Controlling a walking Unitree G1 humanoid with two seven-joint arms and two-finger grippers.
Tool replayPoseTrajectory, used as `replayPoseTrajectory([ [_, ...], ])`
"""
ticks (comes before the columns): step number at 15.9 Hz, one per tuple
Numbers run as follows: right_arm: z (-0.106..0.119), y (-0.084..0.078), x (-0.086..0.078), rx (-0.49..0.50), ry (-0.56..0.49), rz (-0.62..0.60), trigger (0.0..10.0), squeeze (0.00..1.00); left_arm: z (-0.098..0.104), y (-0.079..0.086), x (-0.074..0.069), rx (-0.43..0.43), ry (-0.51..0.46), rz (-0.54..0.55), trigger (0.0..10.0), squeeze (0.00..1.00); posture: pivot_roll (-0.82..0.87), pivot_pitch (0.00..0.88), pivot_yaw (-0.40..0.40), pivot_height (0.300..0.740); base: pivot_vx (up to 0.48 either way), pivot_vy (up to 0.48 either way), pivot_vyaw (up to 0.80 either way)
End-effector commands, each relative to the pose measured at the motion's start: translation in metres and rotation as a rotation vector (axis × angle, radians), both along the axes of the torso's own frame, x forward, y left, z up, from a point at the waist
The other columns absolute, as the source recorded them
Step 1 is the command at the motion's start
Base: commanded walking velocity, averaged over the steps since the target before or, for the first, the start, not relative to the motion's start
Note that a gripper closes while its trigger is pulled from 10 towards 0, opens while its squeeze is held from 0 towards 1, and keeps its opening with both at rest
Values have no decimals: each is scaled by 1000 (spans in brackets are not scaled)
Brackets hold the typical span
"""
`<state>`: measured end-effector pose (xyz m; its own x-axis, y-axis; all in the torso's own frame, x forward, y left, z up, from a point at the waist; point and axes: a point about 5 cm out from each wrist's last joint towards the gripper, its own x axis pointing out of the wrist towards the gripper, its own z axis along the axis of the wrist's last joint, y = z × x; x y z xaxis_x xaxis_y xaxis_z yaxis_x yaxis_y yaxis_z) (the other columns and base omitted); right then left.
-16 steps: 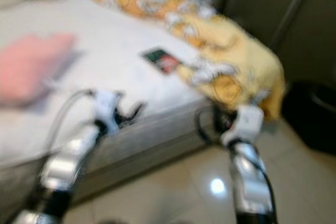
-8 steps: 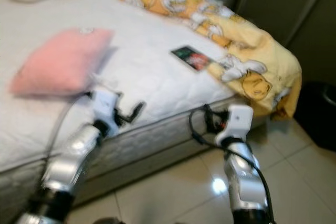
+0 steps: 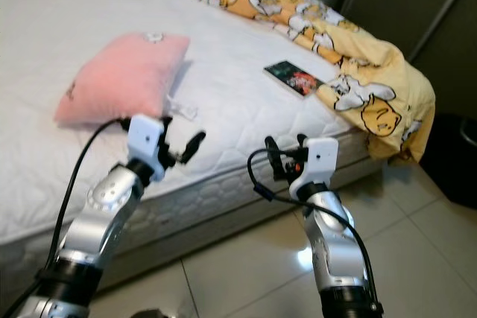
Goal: Clean up the room
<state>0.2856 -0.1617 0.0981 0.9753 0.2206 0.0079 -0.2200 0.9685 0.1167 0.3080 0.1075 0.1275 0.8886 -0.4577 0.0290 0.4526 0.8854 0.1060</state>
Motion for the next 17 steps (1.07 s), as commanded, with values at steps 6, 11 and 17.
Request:
replayPoseTrajectory([
  [6,-4,-21,-4,6,19,-116,10000,0,-4,2,0,11,-4,79,10000,0,-30,0,-57,740,0,-140,267],
  [11,-5,-21,-7,-36,19,-121,10000,0,-7,3,2,41,12,110,10000,0,-36,0,-46,740,0,-436,440],
  [17,-2,-23,-3,-39,7,-124,10000,0,-7,-6,6,39,17,85,10000,0,-46,0,-33,740,0,-480,783],
])
